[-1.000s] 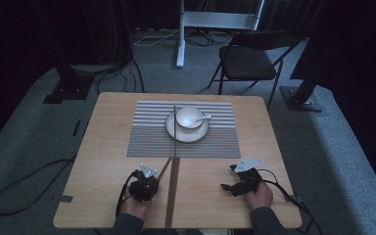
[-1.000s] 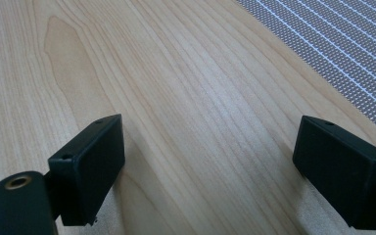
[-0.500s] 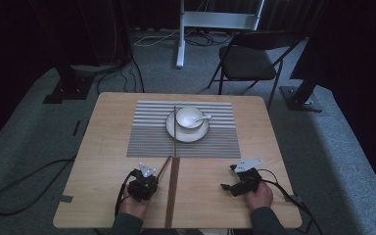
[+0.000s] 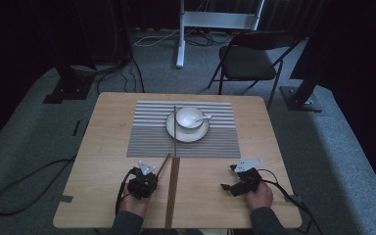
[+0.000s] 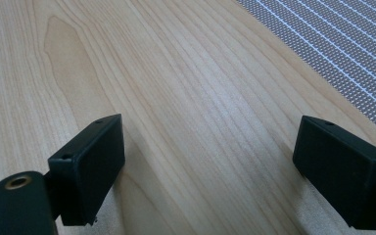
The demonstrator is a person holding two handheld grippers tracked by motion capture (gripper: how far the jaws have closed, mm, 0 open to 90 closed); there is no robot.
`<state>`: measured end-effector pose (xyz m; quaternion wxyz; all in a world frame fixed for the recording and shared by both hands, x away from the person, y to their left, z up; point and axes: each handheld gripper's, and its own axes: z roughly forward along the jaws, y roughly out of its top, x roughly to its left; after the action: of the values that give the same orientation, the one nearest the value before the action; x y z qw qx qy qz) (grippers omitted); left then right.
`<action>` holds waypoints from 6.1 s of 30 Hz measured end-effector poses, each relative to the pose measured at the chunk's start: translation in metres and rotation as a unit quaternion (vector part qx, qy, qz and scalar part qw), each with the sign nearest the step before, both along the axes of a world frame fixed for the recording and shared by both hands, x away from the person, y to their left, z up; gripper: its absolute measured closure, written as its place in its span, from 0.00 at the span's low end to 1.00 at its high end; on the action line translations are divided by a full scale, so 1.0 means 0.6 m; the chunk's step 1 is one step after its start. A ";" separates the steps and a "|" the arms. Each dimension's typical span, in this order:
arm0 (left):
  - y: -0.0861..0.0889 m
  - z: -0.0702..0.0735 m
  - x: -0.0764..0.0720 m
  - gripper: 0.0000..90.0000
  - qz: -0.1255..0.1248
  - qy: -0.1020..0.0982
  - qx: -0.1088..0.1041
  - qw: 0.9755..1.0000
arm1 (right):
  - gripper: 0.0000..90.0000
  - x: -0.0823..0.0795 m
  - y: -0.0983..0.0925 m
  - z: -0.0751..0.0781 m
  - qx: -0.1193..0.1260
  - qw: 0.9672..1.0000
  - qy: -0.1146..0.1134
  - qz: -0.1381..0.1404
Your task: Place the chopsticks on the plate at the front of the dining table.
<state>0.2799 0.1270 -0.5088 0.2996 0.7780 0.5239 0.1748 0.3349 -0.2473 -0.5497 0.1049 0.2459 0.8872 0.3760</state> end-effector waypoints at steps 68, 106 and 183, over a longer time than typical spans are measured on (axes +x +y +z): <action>0.012 0.052 0.087 0.94 0.041 -0.009 -0.077 0.996 | 0.13 0.000 0.000 0.000 0.000 1.000 0.000 0.000; 0.003 0.059 0.137 0.94 0.072 -0.009 -0.111 0.991 | 0.13 0.000 0.000 0.000 0.000 1.000 0.000 0.000; 0.011 0.065 0.240 0.94 0.147 0.005 -0.148 0.978 | 0.13 0.000 0.000 0.000 0.000 1.000 0.000 0.000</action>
<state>0.4241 0.1334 -0.4699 0.3800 0.6404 0.6539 0.1338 0.3349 -0.2474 -0.5497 0.1053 0.2453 0.8874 0.3758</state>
